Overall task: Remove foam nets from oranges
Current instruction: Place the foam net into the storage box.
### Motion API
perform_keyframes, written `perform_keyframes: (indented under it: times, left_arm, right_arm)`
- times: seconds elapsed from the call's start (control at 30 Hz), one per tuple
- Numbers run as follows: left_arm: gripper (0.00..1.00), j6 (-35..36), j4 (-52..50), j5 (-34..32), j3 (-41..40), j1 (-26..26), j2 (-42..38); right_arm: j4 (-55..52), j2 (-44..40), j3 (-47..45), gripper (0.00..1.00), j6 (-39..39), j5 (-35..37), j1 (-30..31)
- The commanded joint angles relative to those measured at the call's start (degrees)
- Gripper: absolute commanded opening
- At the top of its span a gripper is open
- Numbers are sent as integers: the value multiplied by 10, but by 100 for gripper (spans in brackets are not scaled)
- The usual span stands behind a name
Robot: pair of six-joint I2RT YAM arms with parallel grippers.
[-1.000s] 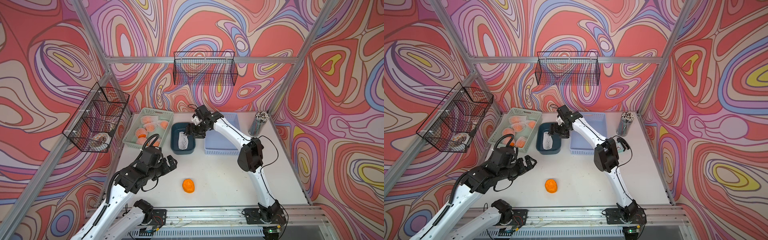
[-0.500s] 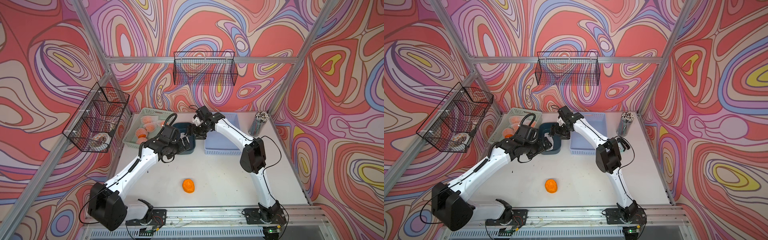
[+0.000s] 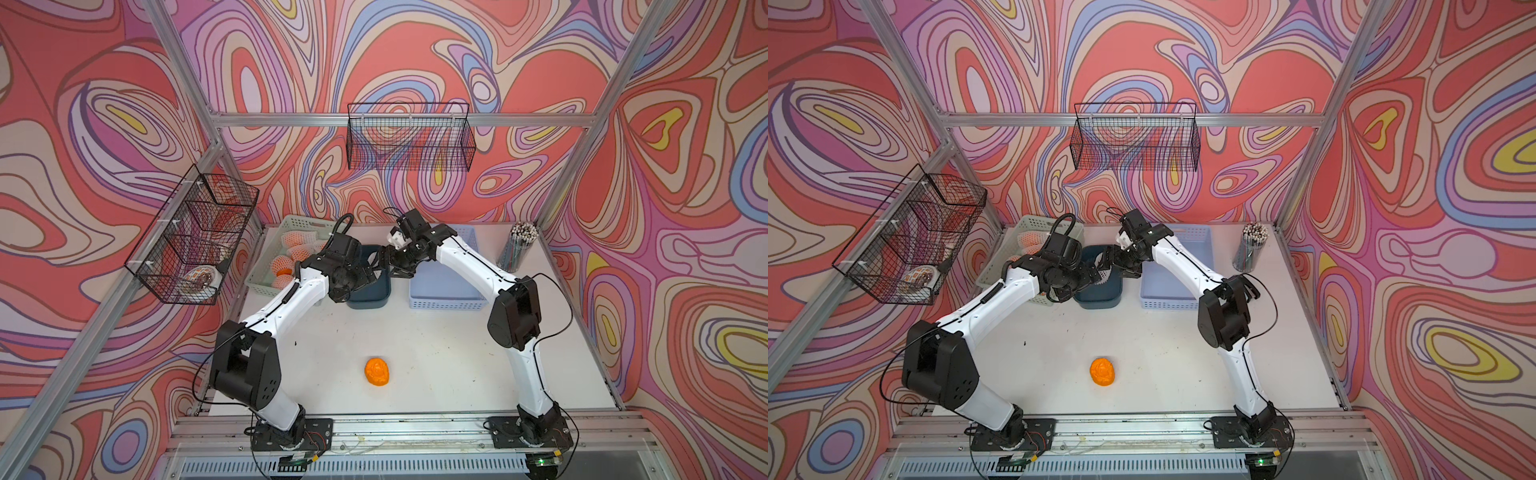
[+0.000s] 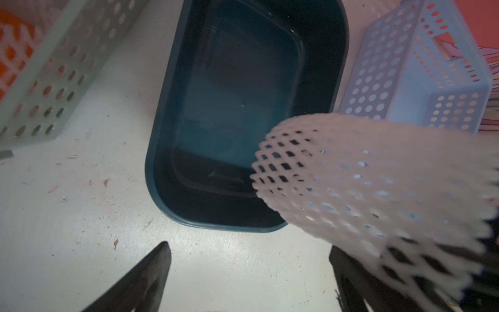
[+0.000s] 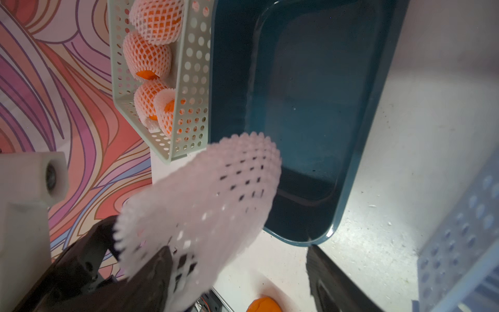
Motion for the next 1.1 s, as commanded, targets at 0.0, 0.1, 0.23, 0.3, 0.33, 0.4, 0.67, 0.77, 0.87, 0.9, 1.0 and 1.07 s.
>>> perform_keyframes:
  times: [0.0, 0.1, 0.23, 0.3, 0.33, 0.4, 0.67, 0.77, 0.87, 0.9, 1.0, 1.07]
  left_arm:
    - [94, 9, -11, -8, 22, 9, 17]
    - [93, 9, -15, -3, 15, 20, 19]
    - [92, 3, -3, 15, -3, 37, 16]
    - [91, 7, 0, 28, -3, 37, 11]
    - [90, 8, 4, 35, -6, 37, 3]
    - [90, 13, 14, 45, -19, 39, -19]
    - [91, 12, 2, 50, -41, 50, -95]
    - [91, 25, -20, 45, -17, 52, -116]
    - [93, 42, -49, 33, -2, 52, -147]
    - [93, 45, -59, 30, -1, 53, -162]
    - [94, 49, -82, 41, -16, 52, -211]
    - [94, 51, -96, 53, -37, 53, -250]
  right_arm:
    - [-11, -29, -5, 80, -6, -16, 7]
    - [-21, -28, -1, 80, -8, -21, 6]
    - [-22, -35, -10, 81, -8, -31, 6]
    - [-23, -31, -6, 81, -9, -25, 5]
    - [-27, -24, 3, 81, -10, -22, 4]
    - [-35, -2, 28, 81, -11, -24, 2]
    - [-43, 31, 99, 80, -9, -20, 2]
    - [-51, 13, 89, 80, -19, -13, 2]
    - [-68, -27, 48, 81, -43, 13, 1]
    - [-76, -45, 28, 81, -54, 23, 0]
    - [-77, -113, -58, 81, -77, 31, 0]
    - [-66, -162, -126, 81, -84, 17, 2]
